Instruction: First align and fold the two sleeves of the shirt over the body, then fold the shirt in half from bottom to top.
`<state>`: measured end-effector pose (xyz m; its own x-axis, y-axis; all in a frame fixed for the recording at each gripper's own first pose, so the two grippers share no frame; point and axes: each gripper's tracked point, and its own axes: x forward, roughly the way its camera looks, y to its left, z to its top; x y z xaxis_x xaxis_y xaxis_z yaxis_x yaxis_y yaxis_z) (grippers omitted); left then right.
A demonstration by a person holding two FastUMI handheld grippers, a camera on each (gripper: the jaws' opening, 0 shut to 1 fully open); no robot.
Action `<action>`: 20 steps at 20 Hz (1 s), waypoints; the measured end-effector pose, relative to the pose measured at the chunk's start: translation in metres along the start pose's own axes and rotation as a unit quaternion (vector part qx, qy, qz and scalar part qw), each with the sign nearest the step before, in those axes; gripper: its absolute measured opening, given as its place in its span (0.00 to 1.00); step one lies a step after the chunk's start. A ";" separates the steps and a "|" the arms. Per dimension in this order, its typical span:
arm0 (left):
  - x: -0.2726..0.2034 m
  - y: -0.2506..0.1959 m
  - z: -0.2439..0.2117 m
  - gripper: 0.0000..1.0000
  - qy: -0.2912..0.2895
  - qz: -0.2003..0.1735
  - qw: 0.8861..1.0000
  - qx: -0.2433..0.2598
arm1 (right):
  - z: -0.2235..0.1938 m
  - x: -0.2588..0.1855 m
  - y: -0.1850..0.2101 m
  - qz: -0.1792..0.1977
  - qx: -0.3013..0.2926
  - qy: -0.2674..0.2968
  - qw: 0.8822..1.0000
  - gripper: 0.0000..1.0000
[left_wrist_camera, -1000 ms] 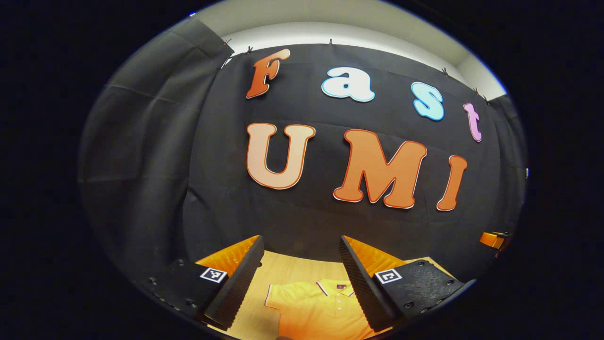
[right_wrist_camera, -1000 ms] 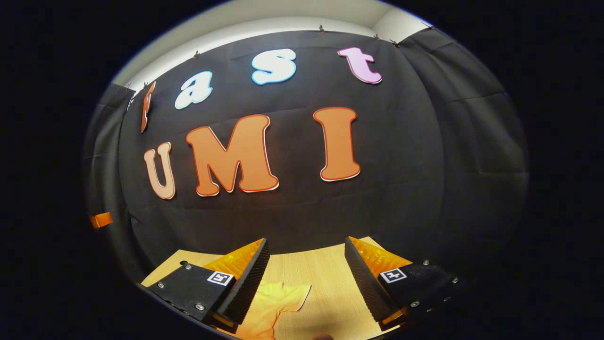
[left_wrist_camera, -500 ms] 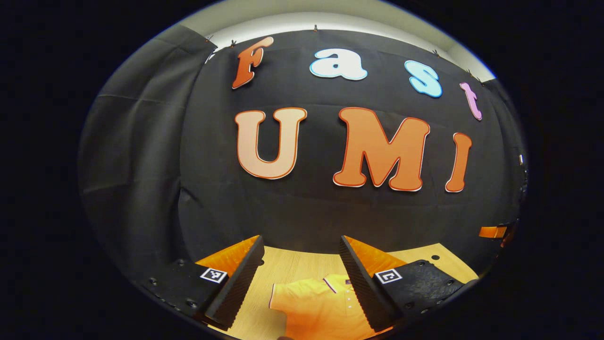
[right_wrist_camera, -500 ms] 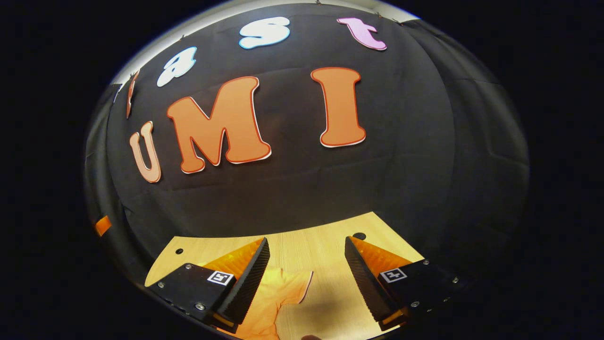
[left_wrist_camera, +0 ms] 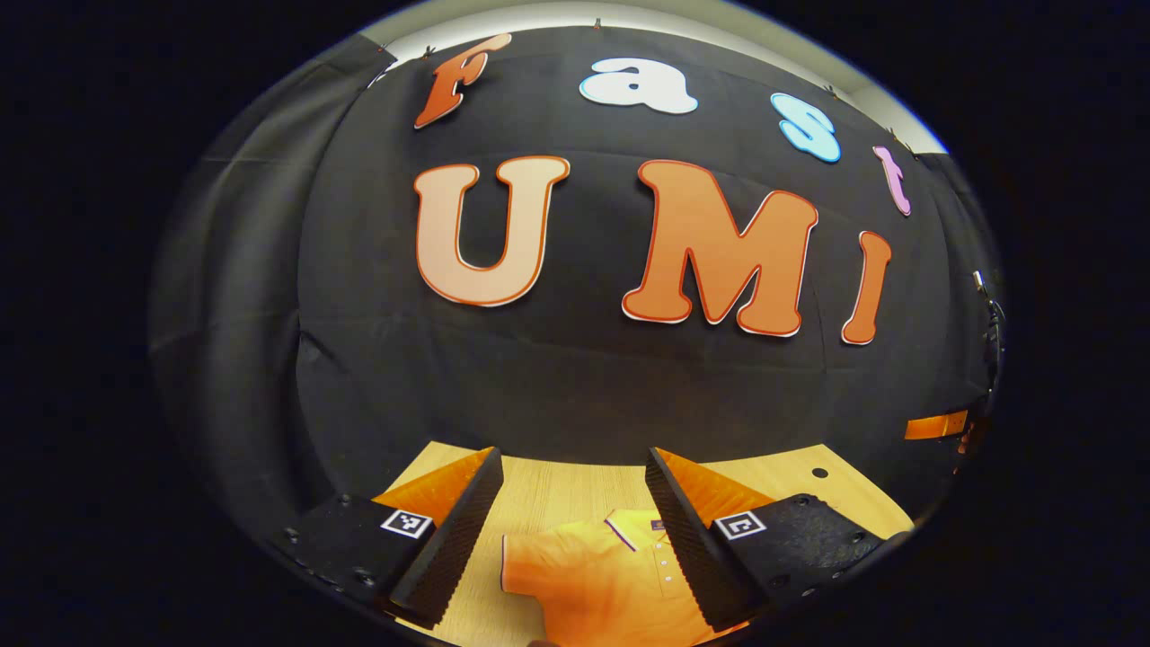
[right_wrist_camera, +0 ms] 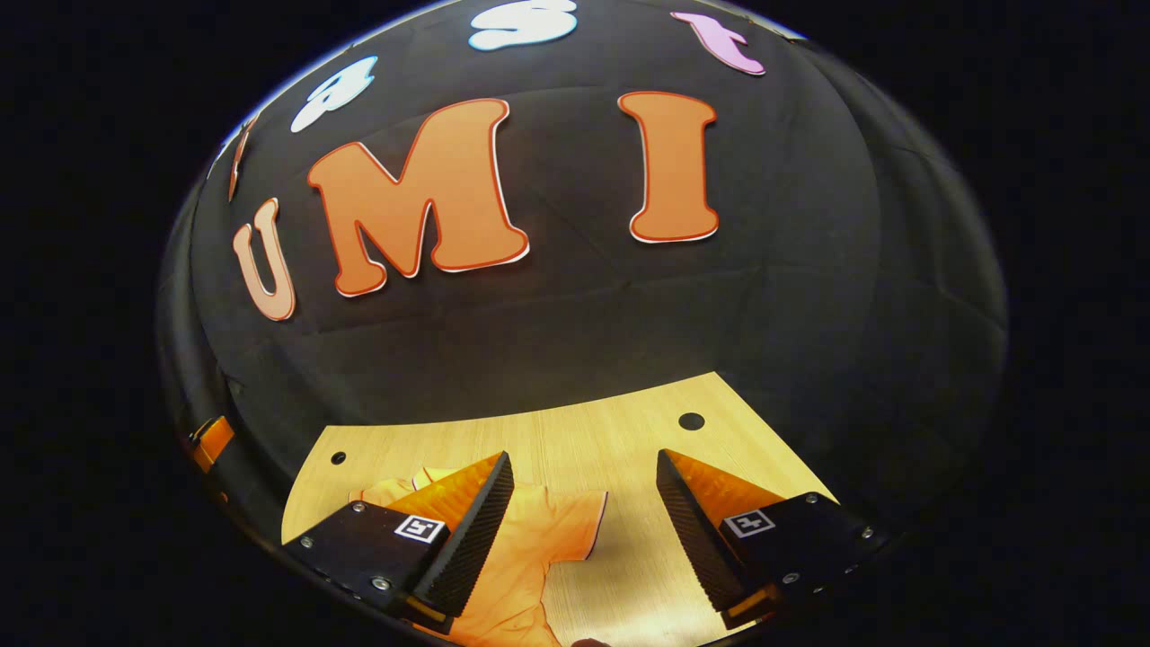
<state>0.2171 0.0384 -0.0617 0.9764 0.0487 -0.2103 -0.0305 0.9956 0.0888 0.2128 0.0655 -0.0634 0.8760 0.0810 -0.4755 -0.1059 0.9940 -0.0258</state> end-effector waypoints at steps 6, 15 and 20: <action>0.007 0.030 -0.021 0.98 0.024 0.020 0.999 -0.005 | -0.018 0.021 0.029 0.007 -0.009 0.077 0.997 0.97; 0.016 0.067 -0.051 0.98 0.056 0.051 0.997 -0.021 | -0.108 0.079 0.027 -0.005 -0.038 0.237 0.971 0.98; 0.022 0.075 -0.063 0.98 0.071 0.059 0.995 -0.022 | -0.151 0.114 0.022 -0.017 -0.016 0.300 0.954 0.98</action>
<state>0.2231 0.1194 -0.1212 0.9256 0.1741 -0.3359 -0.1566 0.9845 0.0789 0.2390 0.0859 -0.2505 0.4539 -0.0164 -0.8909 -0.1058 0.9918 -0.0722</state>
